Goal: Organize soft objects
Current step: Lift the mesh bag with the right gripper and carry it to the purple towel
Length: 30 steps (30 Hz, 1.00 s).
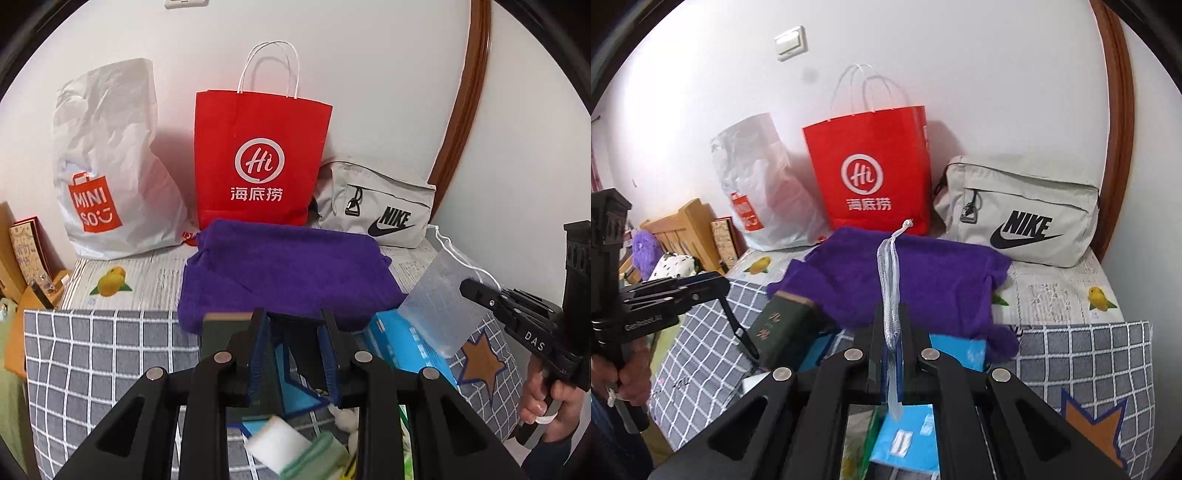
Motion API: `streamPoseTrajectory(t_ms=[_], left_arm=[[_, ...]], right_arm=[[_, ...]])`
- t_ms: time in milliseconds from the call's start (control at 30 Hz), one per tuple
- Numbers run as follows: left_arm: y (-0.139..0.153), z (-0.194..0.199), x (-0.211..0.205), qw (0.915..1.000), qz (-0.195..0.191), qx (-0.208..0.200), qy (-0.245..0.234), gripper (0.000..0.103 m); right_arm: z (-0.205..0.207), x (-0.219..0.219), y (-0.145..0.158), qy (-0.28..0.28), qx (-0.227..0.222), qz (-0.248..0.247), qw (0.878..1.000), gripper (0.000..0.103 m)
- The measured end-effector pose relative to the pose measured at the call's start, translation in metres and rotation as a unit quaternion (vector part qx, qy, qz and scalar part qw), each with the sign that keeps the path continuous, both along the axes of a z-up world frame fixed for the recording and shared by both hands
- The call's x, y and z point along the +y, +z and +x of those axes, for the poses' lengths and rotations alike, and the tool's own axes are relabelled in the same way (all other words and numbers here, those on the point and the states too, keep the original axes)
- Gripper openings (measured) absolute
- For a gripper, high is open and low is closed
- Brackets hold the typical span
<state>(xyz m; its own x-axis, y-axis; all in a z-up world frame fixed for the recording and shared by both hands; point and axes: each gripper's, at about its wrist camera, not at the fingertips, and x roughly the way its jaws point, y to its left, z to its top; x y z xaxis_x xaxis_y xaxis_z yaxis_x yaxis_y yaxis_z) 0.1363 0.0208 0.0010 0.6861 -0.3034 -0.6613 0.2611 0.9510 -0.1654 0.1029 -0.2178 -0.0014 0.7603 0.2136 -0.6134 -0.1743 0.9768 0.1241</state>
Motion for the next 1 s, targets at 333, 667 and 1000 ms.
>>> streamPoseTrajectory(t_ms=[333, 667, 1000], left_arm=[[-0.008, 0.061, 0.0, 0.9995, 0.026, 0.009, 0.014, 0.027], [-0.026, 0.122, -0.007, 0.9984, 0.047, 0.027, 0.016, 0.027], [-0.059, 0.165, -0.019, 0.9943, 0.086, 0.061, 0.021, 0.027]], right_arm=[[0.059, -0.015, -0.015, -0.024, 0.01, -0.001, 1.0, 0.003], [0.132, -0.025, -0.045, -0.04, 0.043, 0.015, 0.998, 0.003], [0.17, -0.032, -0.088, -0.05, 0.108, -0.003, 0.993, 0.004]])
